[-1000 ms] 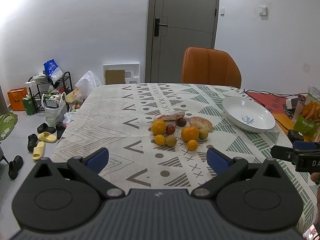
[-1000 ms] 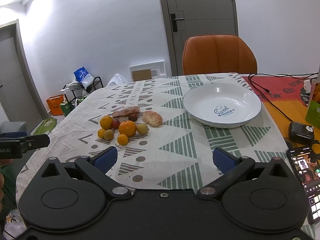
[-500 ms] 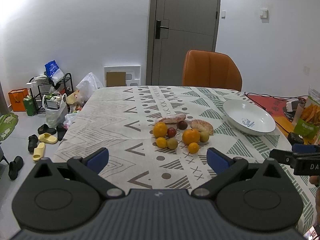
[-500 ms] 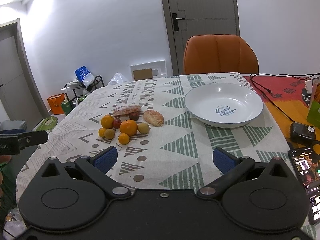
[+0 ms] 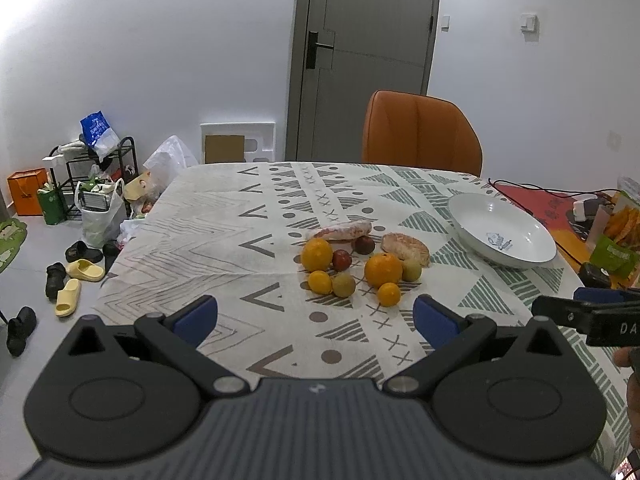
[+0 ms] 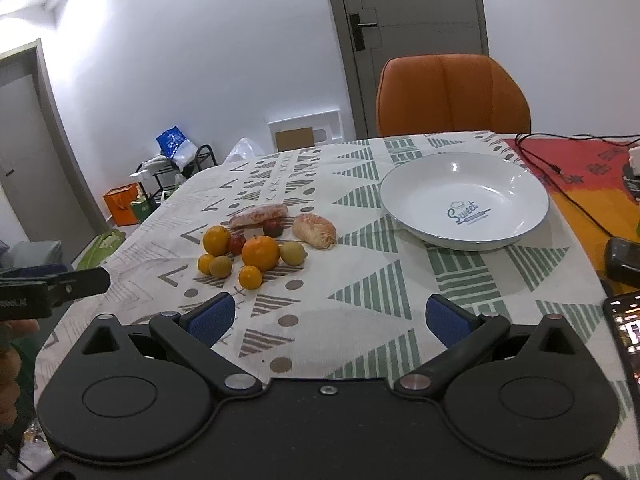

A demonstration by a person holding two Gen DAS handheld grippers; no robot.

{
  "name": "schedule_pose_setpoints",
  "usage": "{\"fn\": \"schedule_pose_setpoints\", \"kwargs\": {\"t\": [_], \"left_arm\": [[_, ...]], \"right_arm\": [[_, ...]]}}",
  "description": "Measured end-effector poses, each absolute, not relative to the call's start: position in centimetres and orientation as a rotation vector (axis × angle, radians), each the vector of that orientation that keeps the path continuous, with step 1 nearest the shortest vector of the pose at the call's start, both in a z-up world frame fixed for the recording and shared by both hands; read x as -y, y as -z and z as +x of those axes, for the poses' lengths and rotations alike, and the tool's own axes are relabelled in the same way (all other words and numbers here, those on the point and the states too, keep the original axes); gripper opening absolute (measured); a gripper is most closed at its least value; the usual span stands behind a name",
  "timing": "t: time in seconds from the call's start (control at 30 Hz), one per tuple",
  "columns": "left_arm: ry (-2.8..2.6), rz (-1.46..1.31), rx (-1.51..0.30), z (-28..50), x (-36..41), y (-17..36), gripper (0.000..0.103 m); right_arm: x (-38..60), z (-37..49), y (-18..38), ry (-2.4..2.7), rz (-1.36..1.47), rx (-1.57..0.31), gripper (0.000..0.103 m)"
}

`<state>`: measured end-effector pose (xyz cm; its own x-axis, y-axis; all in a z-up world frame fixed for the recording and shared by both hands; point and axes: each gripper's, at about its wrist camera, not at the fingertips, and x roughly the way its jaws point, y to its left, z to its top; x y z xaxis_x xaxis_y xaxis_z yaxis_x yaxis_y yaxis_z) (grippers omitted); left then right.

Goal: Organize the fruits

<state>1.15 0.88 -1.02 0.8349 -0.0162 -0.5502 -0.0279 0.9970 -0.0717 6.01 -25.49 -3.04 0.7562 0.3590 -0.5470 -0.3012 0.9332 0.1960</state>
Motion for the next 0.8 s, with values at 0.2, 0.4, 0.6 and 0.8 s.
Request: {"fn": "schedule_pose_setpoints", "kwargs": {"t": [0.2, 0.4, 0.6, 0.8], "left_arm": [[0.013, -0.096, -0.591, 2.8, -1.2, 1.8, 0.103], [0.031, -0.104, -0.605, 4.4, -1.4, 2.7, 0.101], [0.033, -0.103, -0.61, 5.9, -1.6, 3.1, 0.1], [0.03, -0.12, -0.629, 7.4, -2.2, 3.7, 0.092]], "right_arm": [[25.1, 7.7, 3.8, -0.378, 0.089, -0.633, 0.103], [24.9, 9.1, 4.3, -0.444, 0.101, -0.636, 0.103], [24.4, 10.6, 4.7, -0.5, 0.122, -0.644, 0.103], [23.8, 11.8, 5.0, -0.542, 0.127, -0.658, 0.101]]}}
